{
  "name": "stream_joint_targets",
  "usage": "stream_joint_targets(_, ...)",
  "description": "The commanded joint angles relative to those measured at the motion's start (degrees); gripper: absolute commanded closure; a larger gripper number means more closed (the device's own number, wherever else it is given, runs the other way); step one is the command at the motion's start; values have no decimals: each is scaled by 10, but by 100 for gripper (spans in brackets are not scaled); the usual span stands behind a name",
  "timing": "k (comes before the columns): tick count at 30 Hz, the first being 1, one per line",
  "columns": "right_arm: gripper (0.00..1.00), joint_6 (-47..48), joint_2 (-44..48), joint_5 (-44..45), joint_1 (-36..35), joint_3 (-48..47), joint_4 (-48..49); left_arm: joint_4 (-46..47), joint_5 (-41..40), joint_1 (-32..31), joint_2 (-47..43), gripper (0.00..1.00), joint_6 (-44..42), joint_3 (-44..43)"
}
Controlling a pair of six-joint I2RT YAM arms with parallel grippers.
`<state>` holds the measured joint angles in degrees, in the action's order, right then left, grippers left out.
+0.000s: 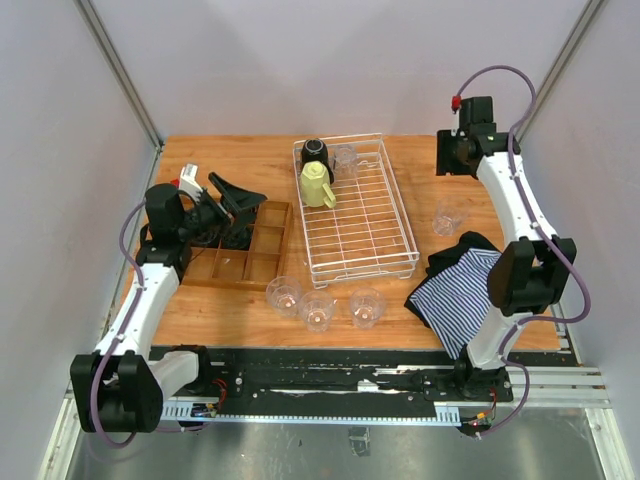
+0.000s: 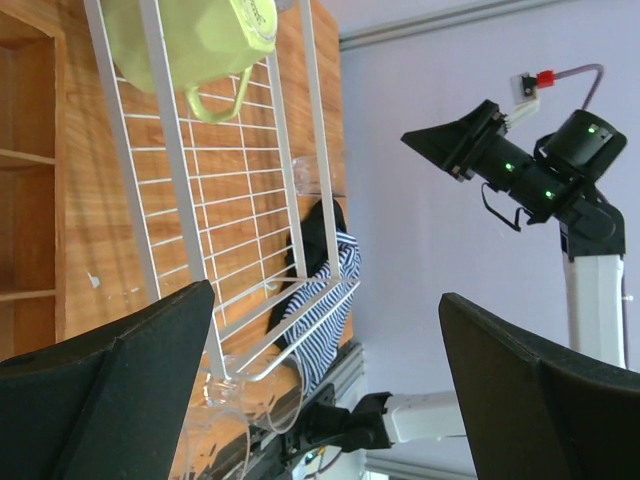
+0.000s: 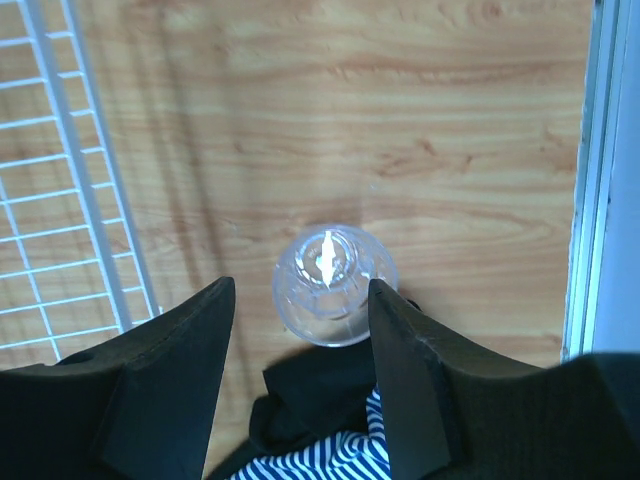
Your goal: Load the cups into the dish rack
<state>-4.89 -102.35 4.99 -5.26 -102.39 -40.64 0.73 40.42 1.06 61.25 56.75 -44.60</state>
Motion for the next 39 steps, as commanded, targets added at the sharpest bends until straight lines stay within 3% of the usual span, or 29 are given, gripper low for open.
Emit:
stream_joint_targets(1,44,0,-9,2,20,17,-48,80,38,3,-5,0,50,29)
stream_joint_targets(12,45,-31,-61,-48,23,41,-84,0,36,3,6,0,-20,-27)
stream_joint_targets(25,50,-50,-88,-69,21,110,-30,-54,21,3,0,0,-49,-55)
stream_joint_targets(30,64,-49,-103,-63,19,115,-19,-68,12,3,-2,0,-52,-62)
stream_joint_targets(35,97,-42,-95,-50,19,119,-17,-90,0,3,-4,2,-56,-75)
stream_joint_targets(39,99,-29,-62,-34,20,108,-34,-86,3,2,-2,3,-47,-86)
